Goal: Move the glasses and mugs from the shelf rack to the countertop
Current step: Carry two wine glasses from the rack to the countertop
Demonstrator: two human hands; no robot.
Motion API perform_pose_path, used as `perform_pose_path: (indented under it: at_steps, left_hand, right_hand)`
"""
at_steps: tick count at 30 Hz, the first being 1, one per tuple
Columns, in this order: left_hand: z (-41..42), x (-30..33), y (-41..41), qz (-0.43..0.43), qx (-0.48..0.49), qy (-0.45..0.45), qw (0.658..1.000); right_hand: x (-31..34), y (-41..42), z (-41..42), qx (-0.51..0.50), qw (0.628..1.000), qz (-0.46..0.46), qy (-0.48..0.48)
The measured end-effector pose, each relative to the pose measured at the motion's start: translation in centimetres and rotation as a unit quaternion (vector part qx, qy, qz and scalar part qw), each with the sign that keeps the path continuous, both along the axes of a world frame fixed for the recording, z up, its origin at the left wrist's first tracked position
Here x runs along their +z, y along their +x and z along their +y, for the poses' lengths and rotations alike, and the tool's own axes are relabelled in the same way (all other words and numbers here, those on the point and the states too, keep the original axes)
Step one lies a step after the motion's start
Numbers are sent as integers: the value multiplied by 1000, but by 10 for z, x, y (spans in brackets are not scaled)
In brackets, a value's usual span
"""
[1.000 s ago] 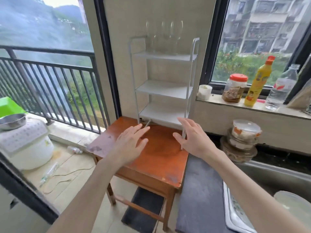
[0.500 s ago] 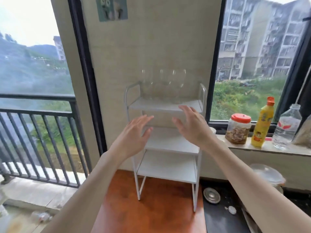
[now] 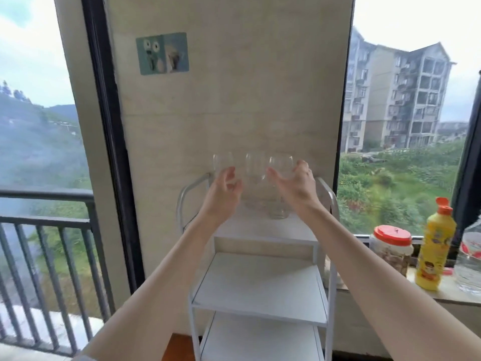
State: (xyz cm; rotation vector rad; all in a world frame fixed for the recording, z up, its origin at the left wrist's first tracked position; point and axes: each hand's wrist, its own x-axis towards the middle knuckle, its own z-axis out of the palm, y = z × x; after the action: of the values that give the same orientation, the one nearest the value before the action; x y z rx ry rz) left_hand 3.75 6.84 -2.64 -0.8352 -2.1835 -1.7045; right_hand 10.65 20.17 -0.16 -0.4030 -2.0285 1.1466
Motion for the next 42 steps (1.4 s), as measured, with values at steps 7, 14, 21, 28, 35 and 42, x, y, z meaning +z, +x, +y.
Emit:
perform_pose_path:
  at_steps: [7, 14, 21, 28, 35, 42]
  left_hand:
    - [40, 8, -33, -8, -1, 21, 1000]
    - [64, 6, -51, -43, 34, 20, 998]
    - [75, 8, -60, -68, 4, 47, 997]
    - [60, 15, -45, -36, -10, 69, 997]
    - [25, 29, 21, -52, -107, 167, 979]
    - [-6, 1, 107, -154, -271, 212, 926]
  right_hand:
    - [5, -24, 14, 7, 998, -28, -49]
    - [8, -30, 21, -4, 998, -33, -57]
    - [10, -32, 20, -13, 998, -19, -59]
    - [26, -8, 7, -23, 998, 43, -47]
    - [32, 64, -11, -2, 992, 117, -46]
    - [-17, 164, -31, -29, 990, 122, -57]
